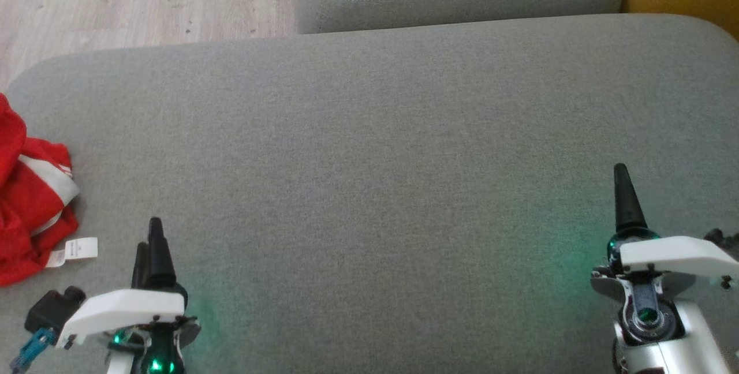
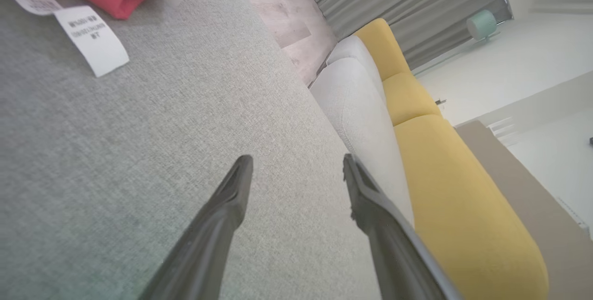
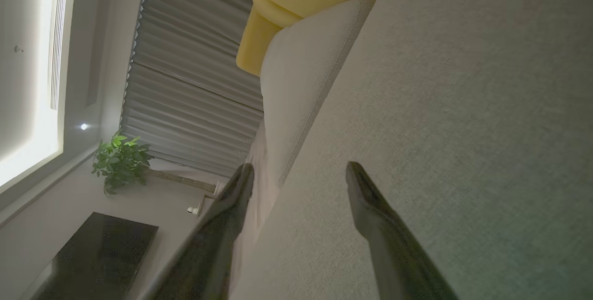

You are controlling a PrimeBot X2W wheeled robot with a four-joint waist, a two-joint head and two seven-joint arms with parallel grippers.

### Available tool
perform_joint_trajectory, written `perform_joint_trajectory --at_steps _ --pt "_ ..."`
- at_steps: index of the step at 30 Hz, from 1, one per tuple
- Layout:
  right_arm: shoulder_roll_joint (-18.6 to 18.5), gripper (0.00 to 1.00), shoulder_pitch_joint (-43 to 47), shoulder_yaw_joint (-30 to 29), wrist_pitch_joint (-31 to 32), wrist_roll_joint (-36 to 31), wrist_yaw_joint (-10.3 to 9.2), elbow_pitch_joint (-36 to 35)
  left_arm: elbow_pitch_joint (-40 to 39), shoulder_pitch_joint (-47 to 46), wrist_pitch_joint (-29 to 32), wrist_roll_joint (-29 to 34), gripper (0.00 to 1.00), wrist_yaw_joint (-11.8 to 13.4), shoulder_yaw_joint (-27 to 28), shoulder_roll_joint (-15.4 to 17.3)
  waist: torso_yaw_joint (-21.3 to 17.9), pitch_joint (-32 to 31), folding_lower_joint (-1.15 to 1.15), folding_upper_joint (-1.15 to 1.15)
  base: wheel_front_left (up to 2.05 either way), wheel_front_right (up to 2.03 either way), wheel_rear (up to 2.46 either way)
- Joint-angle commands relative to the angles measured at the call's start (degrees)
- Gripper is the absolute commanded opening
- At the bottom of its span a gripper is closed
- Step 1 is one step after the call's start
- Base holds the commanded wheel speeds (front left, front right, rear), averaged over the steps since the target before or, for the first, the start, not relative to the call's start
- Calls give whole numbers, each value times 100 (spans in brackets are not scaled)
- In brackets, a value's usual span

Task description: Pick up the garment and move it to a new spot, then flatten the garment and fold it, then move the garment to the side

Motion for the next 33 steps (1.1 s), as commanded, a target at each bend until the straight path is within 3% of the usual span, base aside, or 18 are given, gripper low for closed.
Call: perform_joint_trajectory --at_steps 1,33 --pt "-85 100 -350 90 -74 -193 -2 -164 -120 -365 -72 213 100 -15 10 150 1 7 0 0 0 0 0" --pt "17 100 -704 383 -598 -2815 -3 309 153 -492 -594 2649 100 45 -199 159 -12 173 0 0 0 0 0"
